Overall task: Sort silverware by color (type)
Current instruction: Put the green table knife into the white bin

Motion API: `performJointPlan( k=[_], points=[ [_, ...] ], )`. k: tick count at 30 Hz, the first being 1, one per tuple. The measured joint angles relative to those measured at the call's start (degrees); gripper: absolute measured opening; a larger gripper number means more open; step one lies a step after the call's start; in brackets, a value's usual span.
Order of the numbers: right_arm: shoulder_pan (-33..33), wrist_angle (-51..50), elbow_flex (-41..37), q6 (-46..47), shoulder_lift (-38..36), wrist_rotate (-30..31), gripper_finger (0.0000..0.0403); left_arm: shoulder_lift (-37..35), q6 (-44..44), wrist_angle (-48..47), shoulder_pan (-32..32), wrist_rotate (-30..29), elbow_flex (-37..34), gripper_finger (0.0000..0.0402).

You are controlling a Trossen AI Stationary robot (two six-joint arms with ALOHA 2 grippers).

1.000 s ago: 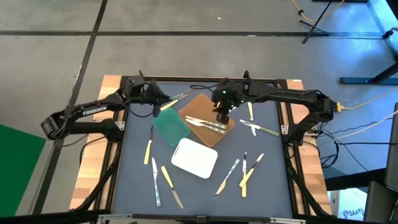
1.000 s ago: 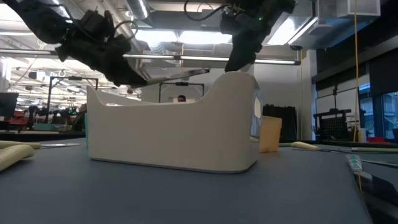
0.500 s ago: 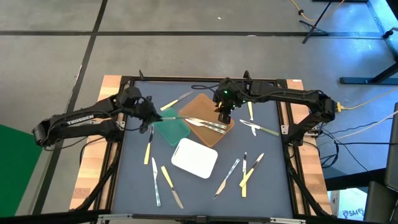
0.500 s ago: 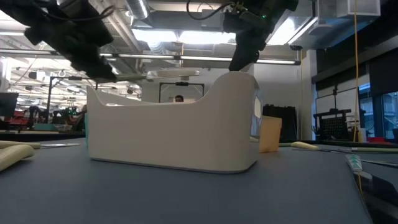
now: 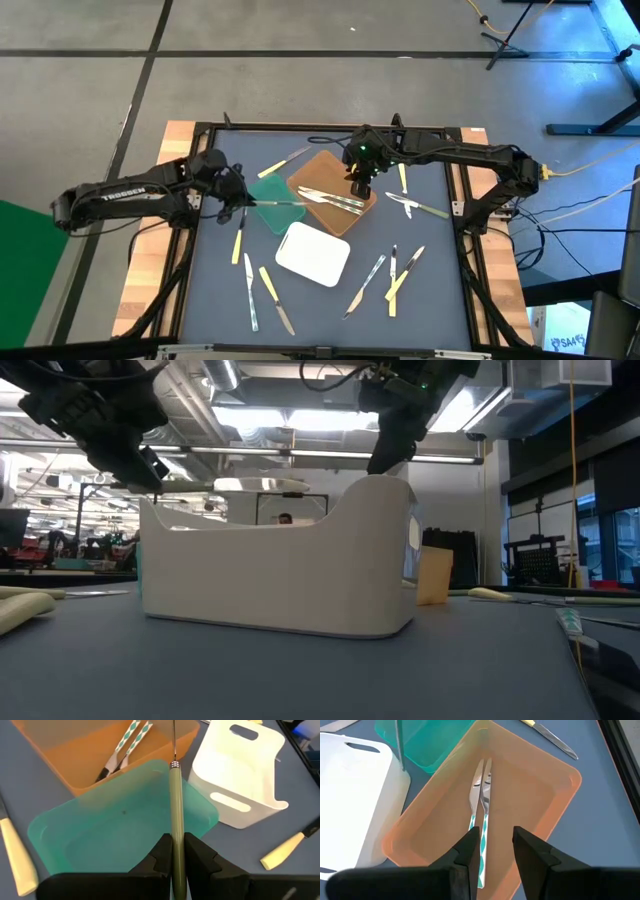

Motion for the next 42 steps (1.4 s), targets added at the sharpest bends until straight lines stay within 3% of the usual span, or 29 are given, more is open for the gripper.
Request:
performJointPlan(
  k=[10, 20, 33, 42],
  points=[
    [0.0, 0.0, 0.0, 0.0, 0.0, 0.0, 0.0104, 0.0, -4.8, 1.9, -3.6, 0.0, 0.0, 0.0023],
    [0.0, 0.0, 0.0, 0.0, 0.0, 0.0, 0.0104, 2.1, -16.8, 6.1, -14.2, 0.4, 0.0, 0.0023],
    [0.0, 0.1, 0.0, 0.0, 0.0, 0.0, 0.0104, 13.2, -34.8, 17.5, -26.3, -3.1, 0.2, 0.0023],
    [0.0, -1.7, 0.0, -0.3, 0.0, 0.0, 0.0104, 24.2, -38.8, 14.2, -28.3, -4.1, 10.9, 0.0023]
  ],
)
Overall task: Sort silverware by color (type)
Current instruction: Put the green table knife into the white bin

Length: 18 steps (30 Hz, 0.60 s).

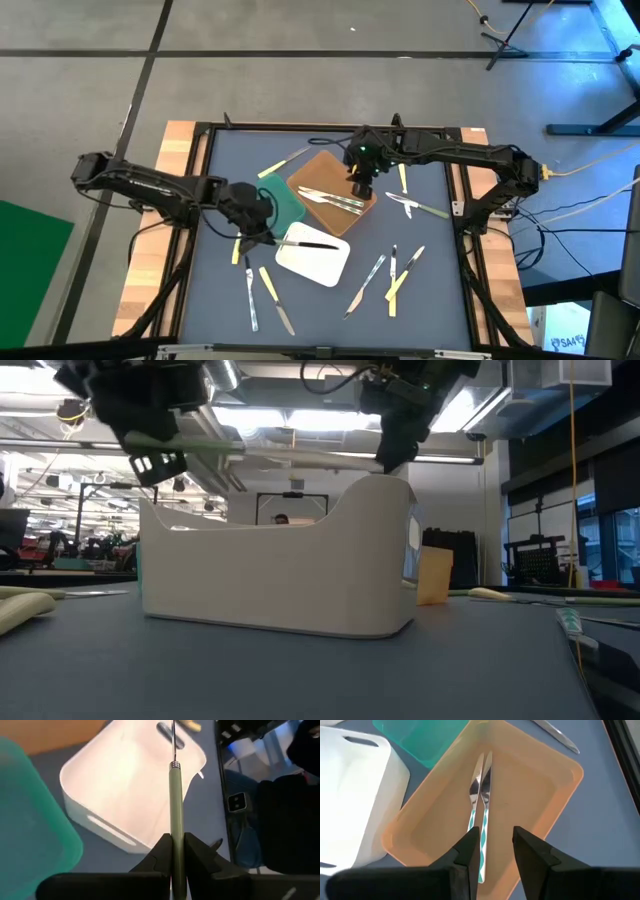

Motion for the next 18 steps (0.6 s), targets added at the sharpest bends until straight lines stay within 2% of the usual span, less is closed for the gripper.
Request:
performJointPlan(
  k=[6, 12, 18],
  points=[
    [0.0, -3.4, 0.0, -1.4, 0.0, 0.0, 0.0104, 8.8, -1.4, -11.5, 0.0, 0.0, 8.8, 0.0023],
    [0.0, -6.2, 0.0, -2.8, -0.4, 2.0, 0.0104, 15.7, -1.9, -11.4, 0.0, 0.9, 13.4, 0.0024],
    [0.0, -9.2, 0.0, -3.8, -2.7, 5.6, 0.0104, 20.4, -4.0, -11.5, 0.0, 1.5, 14.9, 0.0025]
  ],
)
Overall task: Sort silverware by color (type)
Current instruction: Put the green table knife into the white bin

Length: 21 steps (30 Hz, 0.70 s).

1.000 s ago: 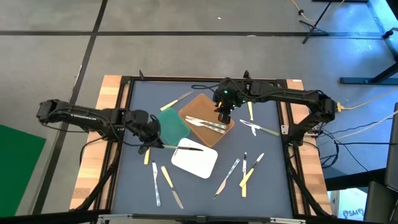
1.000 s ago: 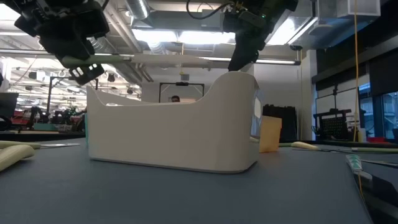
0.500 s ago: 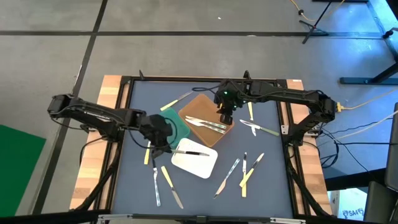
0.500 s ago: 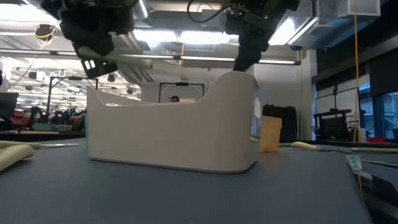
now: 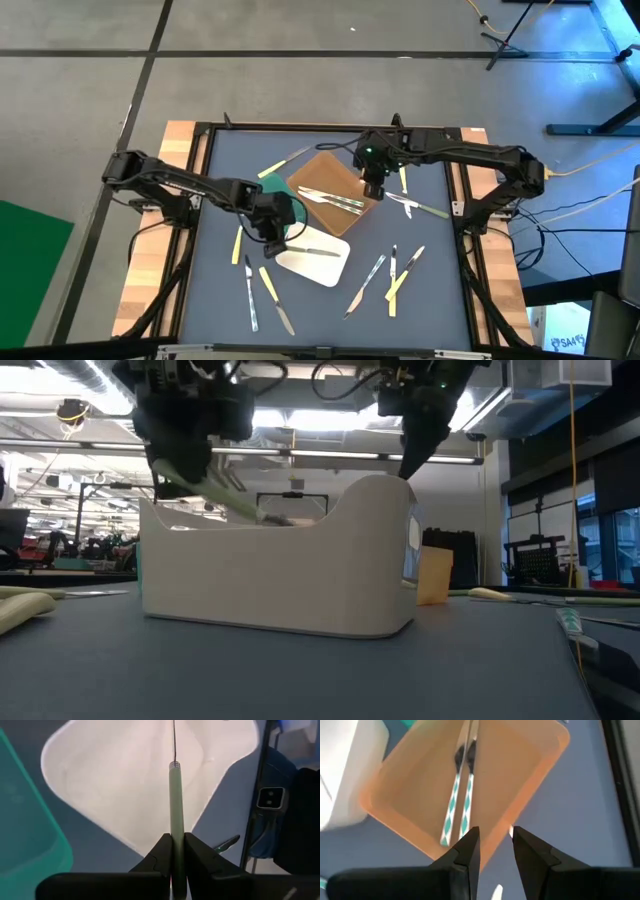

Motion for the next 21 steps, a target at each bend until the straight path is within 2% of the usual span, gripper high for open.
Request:
performJointPlan(
  k=[7, 17, 21],
  points=[
    [0.0, -3.8, 0.0, -0.3, -4.6, 3.0, 0.0104, 3.2, -0.9, 1.1, 0.0, 0.5, 0.1, 0.0027],
    [0.0, -8.4, 0.0, 0.1, -11.8, 4.9, 0.0104, 3.4, -0.8, 1.6, 0.0, 0.7, 0.1, 0.0030],
    [0.0, -8.8, 0.0, 1.1, -14.3, 4.9, 0.0104, 3.4, -0.8, 1.6, 0.0, 0.6, 0.1, 0.0048]
  ],
)
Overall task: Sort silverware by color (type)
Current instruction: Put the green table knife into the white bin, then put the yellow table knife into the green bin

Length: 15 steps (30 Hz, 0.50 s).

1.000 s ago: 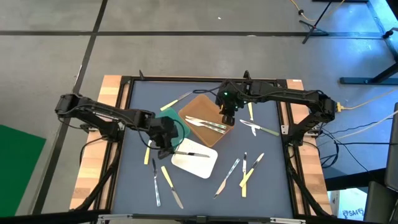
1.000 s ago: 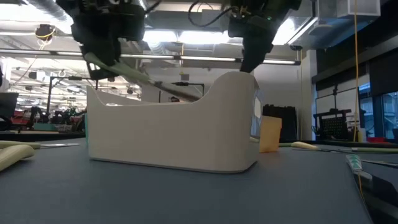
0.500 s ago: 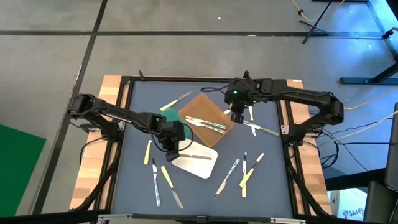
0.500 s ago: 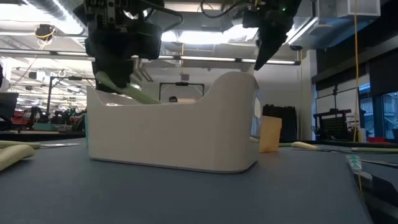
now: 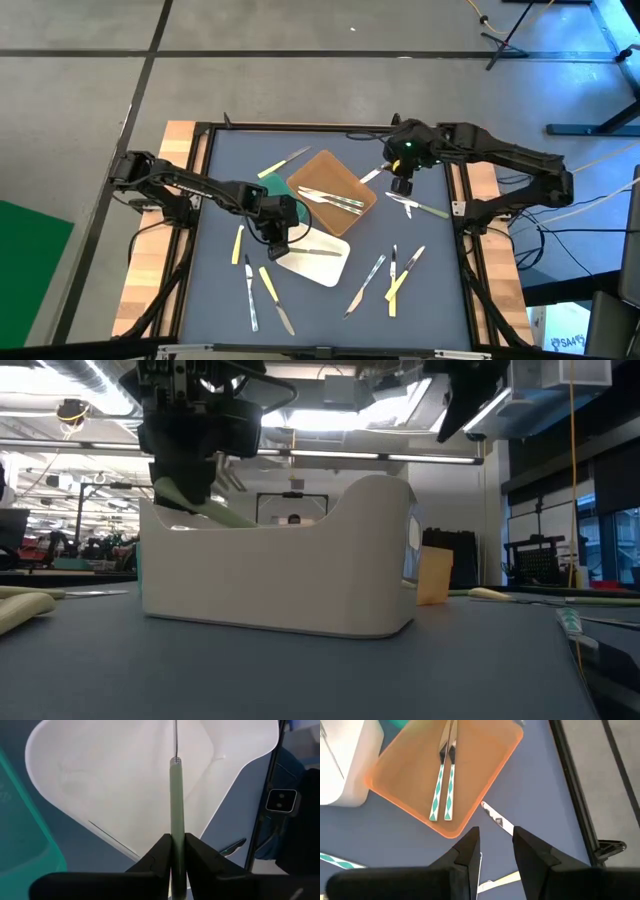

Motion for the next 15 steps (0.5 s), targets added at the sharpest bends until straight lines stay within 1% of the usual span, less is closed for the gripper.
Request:
performJointPlan(
  k=[7, 15],
  points=[
    [0.0, 0.0, 0.0, 0.2, -2.7, 0.0, 0.0104, 0.0, 0.0, 0.0, 0.0, -0.1, 0.0, 0.0096],
    [0.0, -0.9, 0.0, 0.2, -3.1, 0.1, 0.0104, 0.0, 0.4, 0.2, 0.0, 0.0, 0.0, 0.0127]
  ],
)
